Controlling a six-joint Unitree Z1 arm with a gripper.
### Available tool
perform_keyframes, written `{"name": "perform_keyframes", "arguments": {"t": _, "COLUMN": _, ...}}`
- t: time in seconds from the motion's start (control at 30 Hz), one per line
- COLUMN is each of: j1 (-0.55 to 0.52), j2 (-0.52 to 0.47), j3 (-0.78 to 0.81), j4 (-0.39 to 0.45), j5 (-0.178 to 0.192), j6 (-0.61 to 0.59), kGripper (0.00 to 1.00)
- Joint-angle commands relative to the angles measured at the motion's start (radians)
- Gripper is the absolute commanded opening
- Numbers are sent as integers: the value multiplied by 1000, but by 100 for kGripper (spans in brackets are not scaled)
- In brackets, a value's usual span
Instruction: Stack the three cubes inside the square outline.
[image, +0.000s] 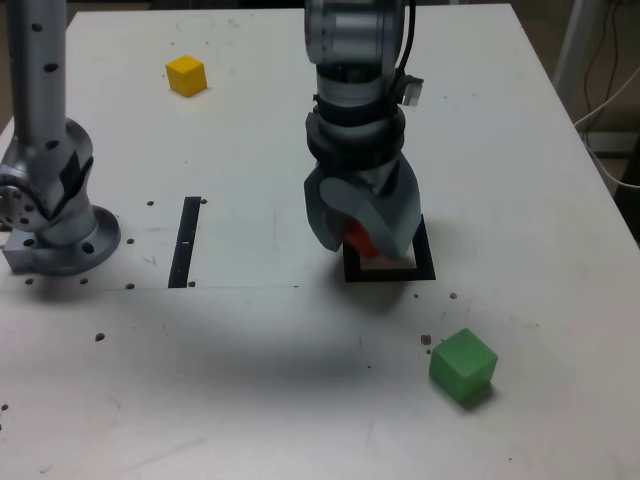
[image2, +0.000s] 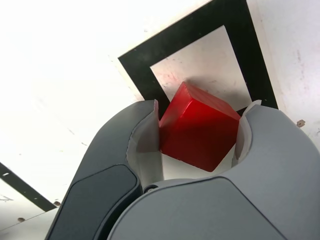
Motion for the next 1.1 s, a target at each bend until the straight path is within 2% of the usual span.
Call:
{"name": "perform_keyframes", "arguments": {"t": 0.0, "j1": -1, "j2": 4, "j3": 13, "j4": -19, "j5": 3, "j6": -3, "kGripper": 40}}
{"name": "perform_keyframes", "arguments": {"t": 0.13, "j1": -1, "j2": 9, "j3": 25, "j4": -40, "j5": 4, "j6": -3, "kGripper": 47}}
{"name": "perform_keyframes", "arguments": {"t": 0.37, "j1": -1, "j2": 19, "j3": 32, "j4": -67, "j5": 13, "j6": -3, "kGripper": 69}}
{"name": "perform_keyframes", "arguments": {"t": 0.57, "j1": -1, "j2": 28, "j3": 27, "j4": -69, "j5": 25, "j6": -3, "kGripper": 79}}
{"name": "perform_keyframes", "arguments": {"t": 0.77, "j1": -1, "j2": 21, "j3": 30, "j4": -54, "j5": 27, "j6": -3, "kGripper": 97}}
{"name": "perform_keyframes", "arguments": {"t": 0.93, "j1": 8, "j2": -23, "j3": 24, "j4": -28, "j5": 45, "j6": -2, "kGripper": 99}}
{"name": "perform_keyframes", "arguments": {"t": 1.07, "j1": 66, "j2": -79, "j3": 16, "j4": 36, "j5": 60, "j6": 26, "kGripper": 99}}
